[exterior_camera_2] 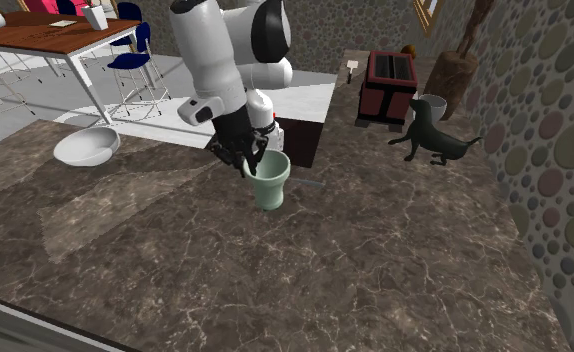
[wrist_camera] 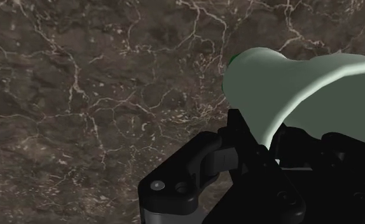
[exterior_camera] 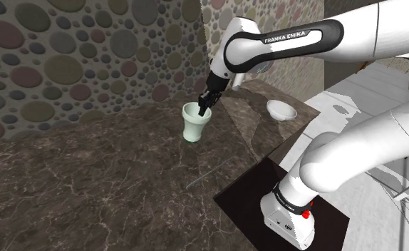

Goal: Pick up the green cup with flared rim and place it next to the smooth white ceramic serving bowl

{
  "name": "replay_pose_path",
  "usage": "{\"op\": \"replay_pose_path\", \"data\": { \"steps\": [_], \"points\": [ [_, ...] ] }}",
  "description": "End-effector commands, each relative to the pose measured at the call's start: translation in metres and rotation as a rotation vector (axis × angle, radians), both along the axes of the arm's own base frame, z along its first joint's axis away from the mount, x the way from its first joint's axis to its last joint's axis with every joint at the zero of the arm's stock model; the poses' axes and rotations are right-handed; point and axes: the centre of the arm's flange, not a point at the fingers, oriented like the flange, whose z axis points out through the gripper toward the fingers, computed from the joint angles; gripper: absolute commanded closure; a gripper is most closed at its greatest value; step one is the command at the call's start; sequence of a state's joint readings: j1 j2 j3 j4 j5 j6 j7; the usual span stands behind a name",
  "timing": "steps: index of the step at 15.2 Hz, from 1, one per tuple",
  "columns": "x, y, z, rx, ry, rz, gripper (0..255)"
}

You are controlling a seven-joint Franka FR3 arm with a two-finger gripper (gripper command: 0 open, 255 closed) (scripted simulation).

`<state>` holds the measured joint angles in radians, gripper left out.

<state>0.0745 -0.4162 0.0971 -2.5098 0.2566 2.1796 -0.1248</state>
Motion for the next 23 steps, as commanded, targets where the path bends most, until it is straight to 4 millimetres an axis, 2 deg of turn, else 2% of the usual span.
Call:
{"op": "replay_pose_path", "data": {
  "steps": [1, 23],
  "points": [
    [0.000, 0.001, 0.011, 0.000, 0.000, 0.000, 255],
    [0.000, 0.001, 0.127, 0.000, 0.000, 0.000, 255]
  ]
}}
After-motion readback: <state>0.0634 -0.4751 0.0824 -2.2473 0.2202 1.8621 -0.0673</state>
